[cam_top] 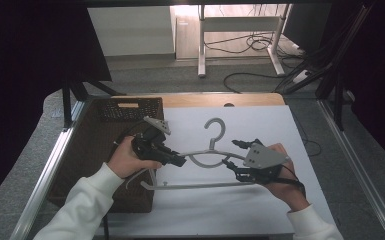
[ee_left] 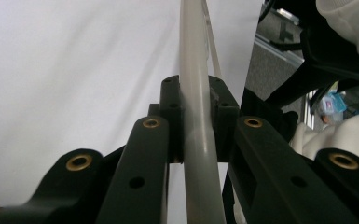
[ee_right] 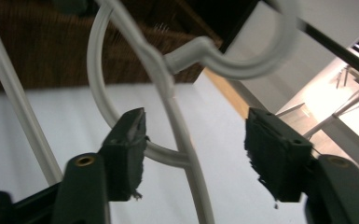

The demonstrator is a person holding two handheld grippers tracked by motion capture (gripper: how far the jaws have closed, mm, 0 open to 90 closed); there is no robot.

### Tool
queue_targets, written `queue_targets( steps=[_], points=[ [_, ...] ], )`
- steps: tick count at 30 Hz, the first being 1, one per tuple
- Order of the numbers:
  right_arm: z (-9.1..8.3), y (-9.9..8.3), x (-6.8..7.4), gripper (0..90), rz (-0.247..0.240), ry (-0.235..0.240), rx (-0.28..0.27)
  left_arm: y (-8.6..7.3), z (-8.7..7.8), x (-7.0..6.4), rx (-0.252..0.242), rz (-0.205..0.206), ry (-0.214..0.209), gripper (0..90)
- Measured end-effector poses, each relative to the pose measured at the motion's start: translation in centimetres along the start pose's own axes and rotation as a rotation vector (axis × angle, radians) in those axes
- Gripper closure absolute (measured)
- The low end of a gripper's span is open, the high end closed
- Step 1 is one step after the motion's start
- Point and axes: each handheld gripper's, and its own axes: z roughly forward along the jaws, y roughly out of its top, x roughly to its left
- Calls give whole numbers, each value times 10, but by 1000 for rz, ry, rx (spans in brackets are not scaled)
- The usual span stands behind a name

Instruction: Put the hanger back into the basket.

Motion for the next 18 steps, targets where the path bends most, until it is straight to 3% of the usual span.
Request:
queue_targets(
  steps=[3, 7, 18],
  points=[
    [-13, 3, -5, 328, 72, -15, -37, -3, -6, 0, -25, -12, 34, 801],
    [-23, 3, -5, 307, 108, 9, -56, -7, -11, -1, -49, -28, 60, 801],
    [-25, -27, 8, 298, 158, 49, 31, -21, -33, -3, -129, -57, 126, 801]
  ],
)
